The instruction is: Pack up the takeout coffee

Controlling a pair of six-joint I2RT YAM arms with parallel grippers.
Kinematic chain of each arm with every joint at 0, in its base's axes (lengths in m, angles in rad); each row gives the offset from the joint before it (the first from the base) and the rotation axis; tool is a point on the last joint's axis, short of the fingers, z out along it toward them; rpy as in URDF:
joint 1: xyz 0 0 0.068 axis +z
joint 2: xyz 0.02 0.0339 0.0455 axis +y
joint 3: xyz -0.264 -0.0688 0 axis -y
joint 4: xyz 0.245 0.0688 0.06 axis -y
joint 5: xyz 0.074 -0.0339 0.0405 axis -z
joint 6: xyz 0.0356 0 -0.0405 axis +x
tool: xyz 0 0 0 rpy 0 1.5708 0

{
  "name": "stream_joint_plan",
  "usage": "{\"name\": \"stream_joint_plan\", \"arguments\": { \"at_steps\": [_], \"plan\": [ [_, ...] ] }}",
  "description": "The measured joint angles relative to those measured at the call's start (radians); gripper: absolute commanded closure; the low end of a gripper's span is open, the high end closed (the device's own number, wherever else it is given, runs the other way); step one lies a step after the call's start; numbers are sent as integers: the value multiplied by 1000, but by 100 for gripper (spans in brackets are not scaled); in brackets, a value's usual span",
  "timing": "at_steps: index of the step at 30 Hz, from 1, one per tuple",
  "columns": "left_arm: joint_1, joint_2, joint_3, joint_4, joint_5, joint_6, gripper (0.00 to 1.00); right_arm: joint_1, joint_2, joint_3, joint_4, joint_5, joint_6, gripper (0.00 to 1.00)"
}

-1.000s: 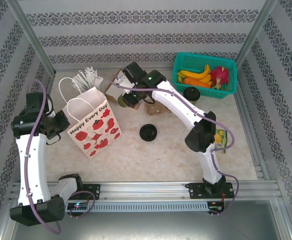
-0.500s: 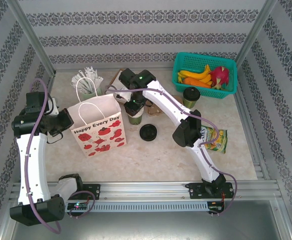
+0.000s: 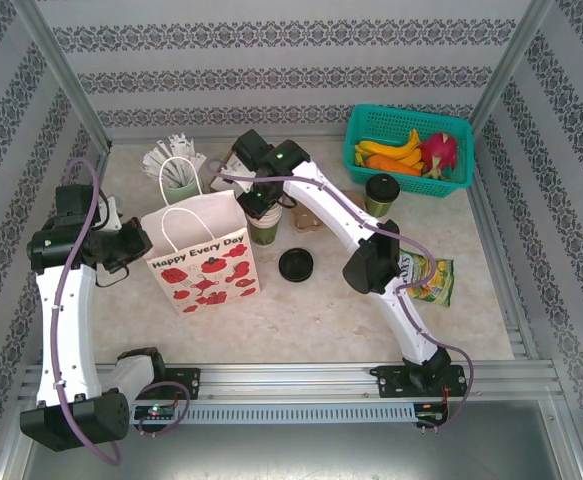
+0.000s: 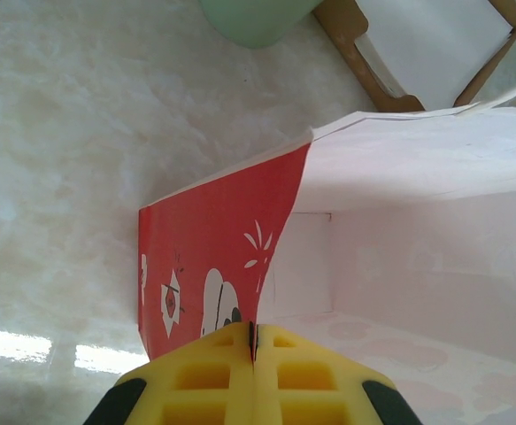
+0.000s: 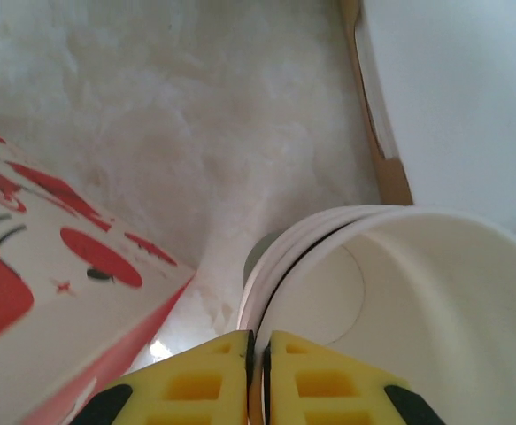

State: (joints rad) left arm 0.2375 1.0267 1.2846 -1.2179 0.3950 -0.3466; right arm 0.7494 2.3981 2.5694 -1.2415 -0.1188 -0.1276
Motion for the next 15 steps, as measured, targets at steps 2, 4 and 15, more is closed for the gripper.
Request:
{"name": "stream_joint_plan", "arguments": {
  "at_steps": [2, 4, 15],
  "plan": [
    [0, -2, -2, 0, 6, 0, 96, 7, 0, -9, 35, 0, 0, 87],
    [0, -4, -10, 2, 16, 2, 96, 14, 1, -9, 54, 0, -2, 87],
    [0, -6, -31, 23, 66, 10, 96, 27, 3, -3, 130, -2, 2, 66]
  ]
}}
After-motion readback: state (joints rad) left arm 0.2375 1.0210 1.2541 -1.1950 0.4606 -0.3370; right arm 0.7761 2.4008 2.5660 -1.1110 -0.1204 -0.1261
